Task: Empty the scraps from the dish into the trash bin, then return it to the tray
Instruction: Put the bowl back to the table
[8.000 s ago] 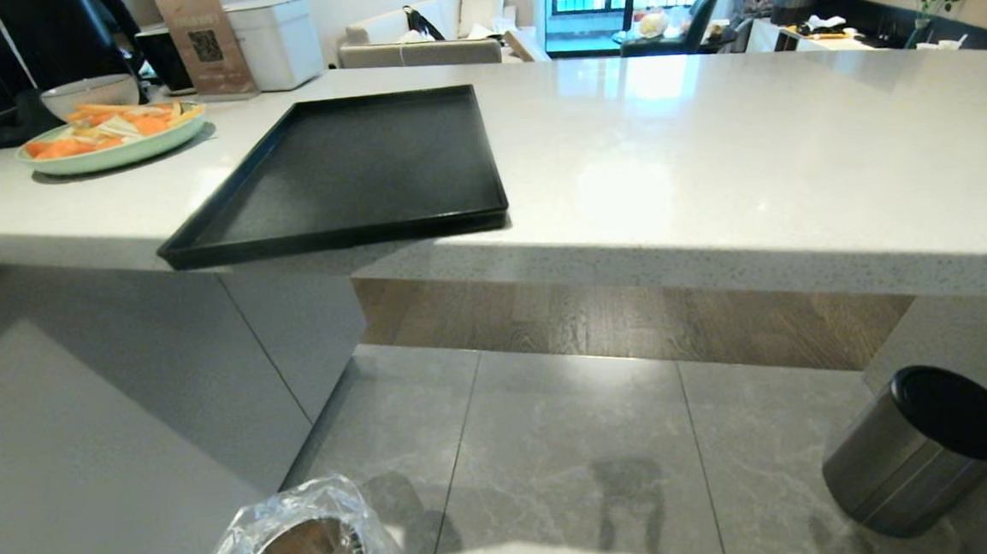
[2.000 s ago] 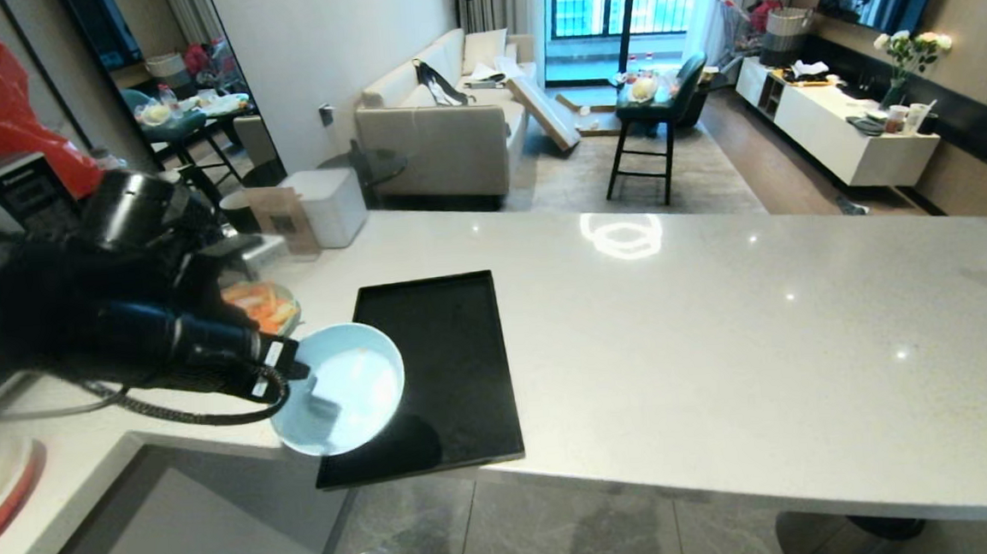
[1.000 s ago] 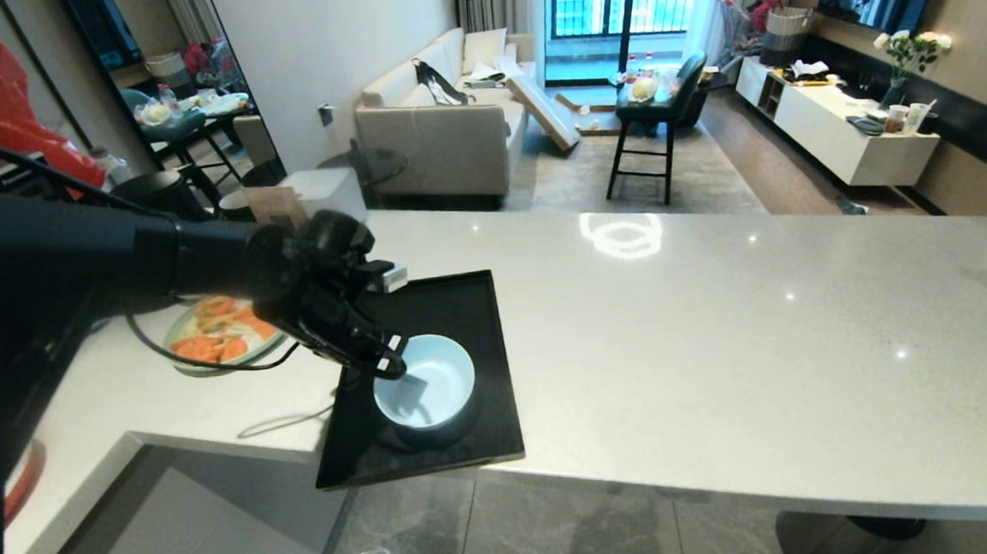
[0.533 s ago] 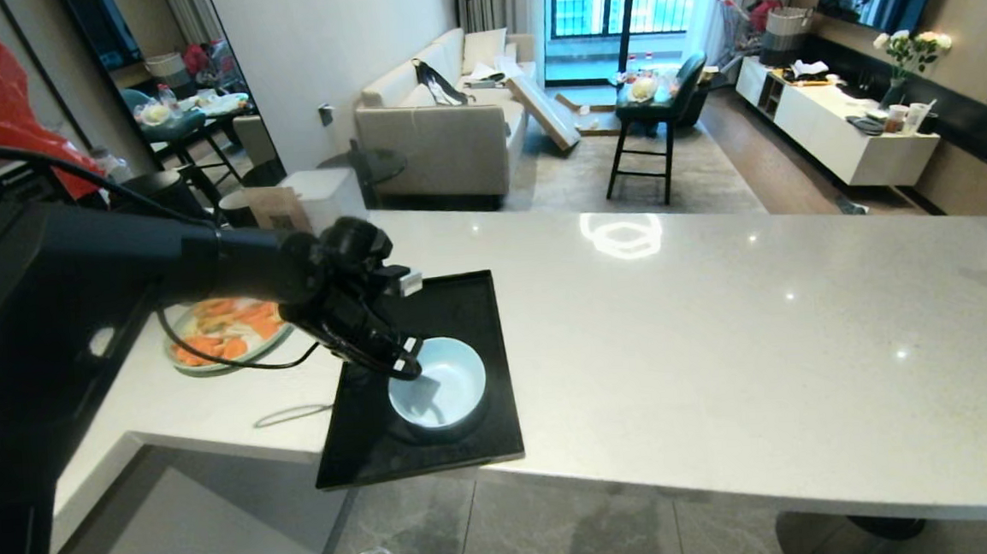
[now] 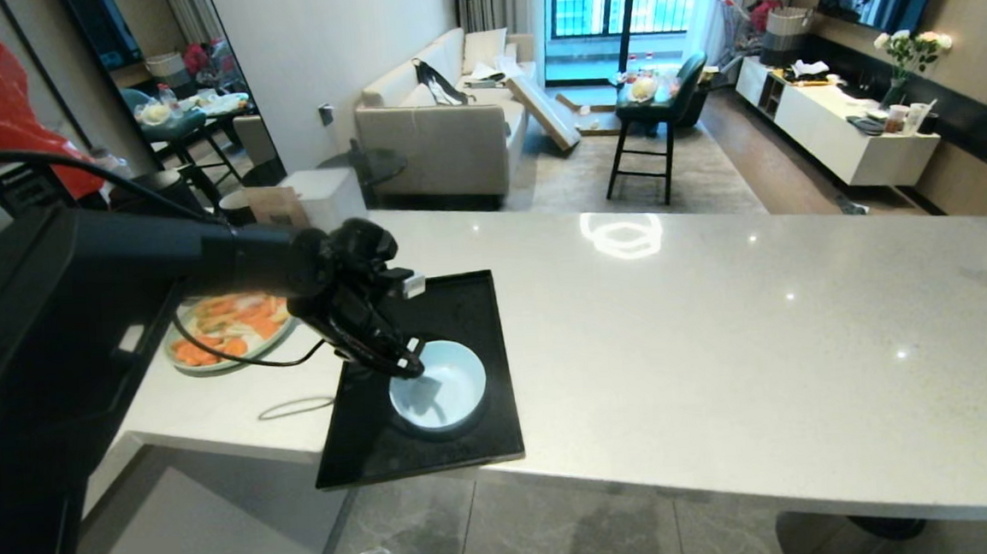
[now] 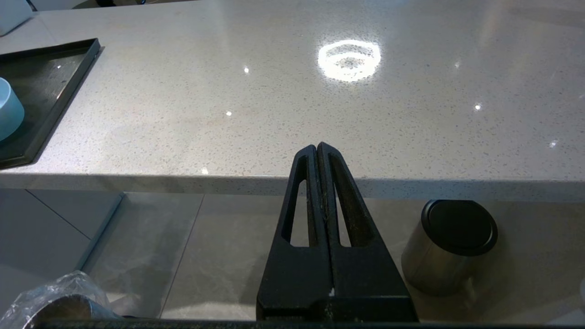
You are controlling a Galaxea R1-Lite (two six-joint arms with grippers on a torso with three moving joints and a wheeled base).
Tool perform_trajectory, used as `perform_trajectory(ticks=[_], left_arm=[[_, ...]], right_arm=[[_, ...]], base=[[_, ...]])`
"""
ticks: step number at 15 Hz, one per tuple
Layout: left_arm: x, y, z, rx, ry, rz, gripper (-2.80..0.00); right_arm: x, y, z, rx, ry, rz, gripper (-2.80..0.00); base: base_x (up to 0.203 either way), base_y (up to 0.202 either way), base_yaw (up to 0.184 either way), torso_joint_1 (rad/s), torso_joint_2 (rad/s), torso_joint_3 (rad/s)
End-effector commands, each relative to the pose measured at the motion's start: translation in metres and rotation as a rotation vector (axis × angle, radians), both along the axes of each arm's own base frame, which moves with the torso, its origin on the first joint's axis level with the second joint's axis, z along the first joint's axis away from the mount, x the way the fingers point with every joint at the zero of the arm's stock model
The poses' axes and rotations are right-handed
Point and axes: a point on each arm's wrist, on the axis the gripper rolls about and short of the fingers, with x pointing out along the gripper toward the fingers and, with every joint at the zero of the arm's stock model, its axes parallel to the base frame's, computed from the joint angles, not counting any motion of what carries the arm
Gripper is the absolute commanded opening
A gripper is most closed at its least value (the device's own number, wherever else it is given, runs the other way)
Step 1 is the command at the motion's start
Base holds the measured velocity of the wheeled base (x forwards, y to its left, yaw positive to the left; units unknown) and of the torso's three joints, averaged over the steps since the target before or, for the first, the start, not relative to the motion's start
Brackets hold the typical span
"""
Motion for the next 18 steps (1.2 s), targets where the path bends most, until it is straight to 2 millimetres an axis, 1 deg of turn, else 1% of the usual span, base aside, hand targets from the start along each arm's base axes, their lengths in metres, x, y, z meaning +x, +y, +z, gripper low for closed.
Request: perform_trajectory(ticks=[1, 5, 6, 9, 12, 16, 18], left_arm=[[0.001, -0.001, -0.004, 0.003, 0.010, -0.003, -2.80], [0.002, -0.001, -0.009, 0.009, 0.020, -0.008, -2.80], [0.002, -0.001, -0.010, 0.010, 0.022, -0.007, 0.00], [0.003, -0.002, -0.010, 0.010, 0.018, -0.011, 0.00], [0.003, -0.002, -0.003, 0.001, -0.008, -0.011, 0.00], [0.002, -0.001, 0.023, -0.023, -0.079, -0.009, 0.00], [-0.002, 0.003, 0.042, -0.043, -0.134, -0.002, 0.00]], right_arm=[[0.000, 0.000, 0.000, 0.001, -0.001, 0.000, -2.80], [0.000, 0.000, 0.000, 0.001, -0.001, 0.000, -2.80], [0.000, 0.000, 0.000, 0.001, -0.002, 0.000, -2.80], [0.000, 0.000, 0.000, 0.001, -0.001, 0.000, -2.80], [0.000, 0.000, 0.000, 0.001, -0.001, 0.000, -2.80], [0.000, 0.000, 0.000, 0.001, -0.001, 0.000, -2.80], [0.000, 0.000, 0.000, 0.000, -0.001, 0.000, -2.80]], base=[[0.000, 0.000, 0.000, 0.000, 0.00, 0.000], [0.000, 0.000, 0.000, 0.000, 0.00, 0.000], [0.000, 0.000, 0.000, 0.000, 0.00, 0.000], [0.000, 0.000, 0.000, 0.000, 0.00, 0.000], [0.000, 0.000, 0.000, 0.000, 0.00, 0.000], [0.000, 0.000, 0.000, 0.000, 0.00, 0.000], [0.000, 0.000, 0.000, 0.000, 0.00, 0.000]])
